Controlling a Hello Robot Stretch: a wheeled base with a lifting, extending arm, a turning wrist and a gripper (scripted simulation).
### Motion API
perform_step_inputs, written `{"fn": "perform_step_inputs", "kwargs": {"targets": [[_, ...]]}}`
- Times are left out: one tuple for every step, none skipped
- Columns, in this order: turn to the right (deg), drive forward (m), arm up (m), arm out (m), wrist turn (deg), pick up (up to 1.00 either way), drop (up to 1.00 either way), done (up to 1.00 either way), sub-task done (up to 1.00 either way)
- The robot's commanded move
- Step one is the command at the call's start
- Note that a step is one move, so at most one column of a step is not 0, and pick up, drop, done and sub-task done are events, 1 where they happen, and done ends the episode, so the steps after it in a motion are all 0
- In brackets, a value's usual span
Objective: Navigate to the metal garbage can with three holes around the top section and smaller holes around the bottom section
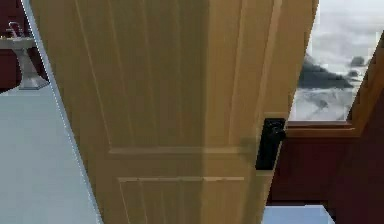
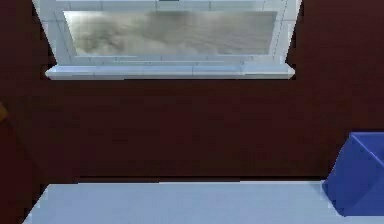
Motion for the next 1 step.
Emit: {"fn": "perform_step_inputs", "kwargs": {"targets": [[-45.0, 0.00, 0.00, 0.00, 0.0, 0.00, 0.00, 0.00, 0.00]]}}
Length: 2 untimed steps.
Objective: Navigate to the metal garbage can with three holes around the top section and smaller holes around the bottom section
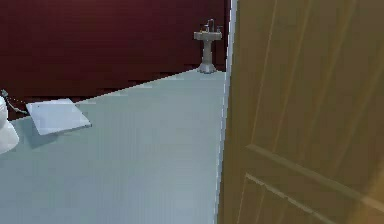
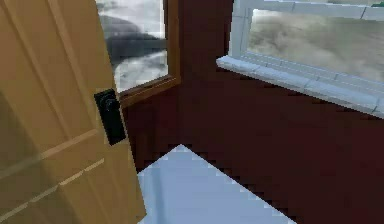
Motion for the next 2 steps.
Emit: {"fn": "perform_step_inputs", "kwargs": {"targets": [[0.0, 0.35, 0.00, 0.00, 0.0, 0.00, 0.00, 0.00, 0.00], [-24.0, 0.00, 0.00, 0.00, 0.0, 0.00, 0.00, 0.00, 0.00]]}}
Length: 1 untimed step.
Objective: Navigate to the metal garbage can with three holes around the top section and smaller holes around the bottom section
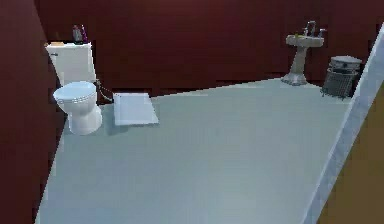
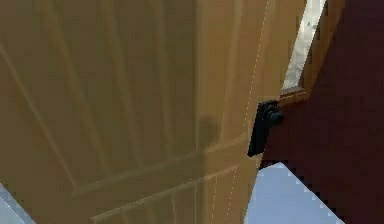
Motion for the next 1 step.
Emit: {"fn": "perform_step_inputs", "kwargs": {"targets": [[0.0, 0.55, 0.00, 0.00, 0.0, 0.00, 0.00, 0.00, 0.00]]}}
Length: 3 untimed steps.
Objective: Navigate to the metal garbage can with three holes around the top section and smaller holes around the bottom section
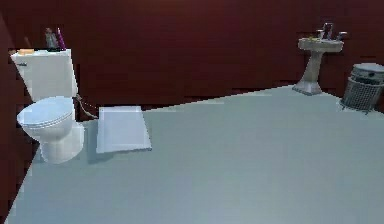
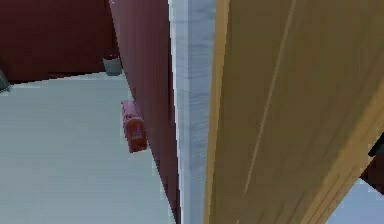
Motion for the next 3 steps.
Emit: {"fn": "perform_step_inputs", "kwargs": {"targets": [[18.0, 0.00, 0.00, 0.00, 0.0, 0.00, 0.00, 0.00, 0.00], [0.0, 0.25, 0.00, 0.00, 0.0, 0.00, 0.00, 0.00, 0.00], [33.0, 0.00, 0.00, 0.00, 0.0, 0.00, 0.00, 0.00, 0.00]]}}
